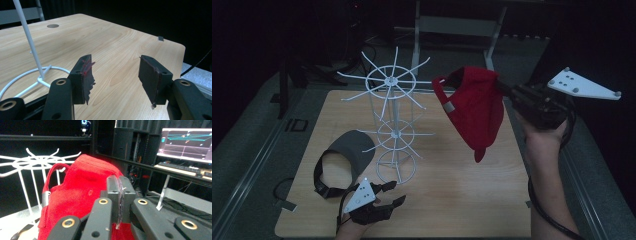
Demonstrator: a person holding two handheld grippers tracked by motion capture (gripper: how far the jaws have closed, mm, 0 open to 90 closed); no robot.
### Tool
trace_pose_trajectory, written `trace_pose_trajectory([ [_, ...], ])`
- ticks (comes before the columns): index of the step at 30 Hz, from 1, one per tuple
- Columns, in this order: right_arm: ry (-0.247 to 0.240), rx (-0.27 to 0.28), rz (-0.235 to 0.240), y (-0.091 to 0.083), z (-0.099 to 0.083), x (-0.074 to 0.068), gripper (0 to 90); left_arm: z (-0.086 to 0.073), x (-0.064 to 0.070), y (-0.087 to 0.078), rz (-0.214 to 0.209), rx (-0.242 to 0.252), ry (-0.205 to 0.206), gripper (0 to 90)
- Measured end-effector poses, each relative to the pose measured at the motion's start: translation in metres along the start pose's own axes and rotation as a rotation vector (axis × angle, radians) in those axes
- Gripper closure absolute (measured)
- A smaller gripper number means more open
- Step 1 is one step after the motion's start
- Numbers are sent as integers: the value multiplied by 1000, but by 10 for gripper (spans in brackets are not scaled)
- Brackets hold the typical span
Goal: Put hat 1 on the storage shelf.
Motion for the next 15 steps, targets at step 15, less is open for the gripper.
trace_pose_trajectory([
  [15, -4, -45, 72, 8, -33, -14, 889, -2, -2, -1, 10, 8, -7, 454],
])
Point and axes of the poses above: each handheld gripper's, and its own axes: y roughly forward along the jaws, z roughly out of its top, x roughly to its right, the point moved 5 cm from there along y, roughly forward along the jaws, and after that the axes turned 15 degrees about -z, right-handed, at the moved point
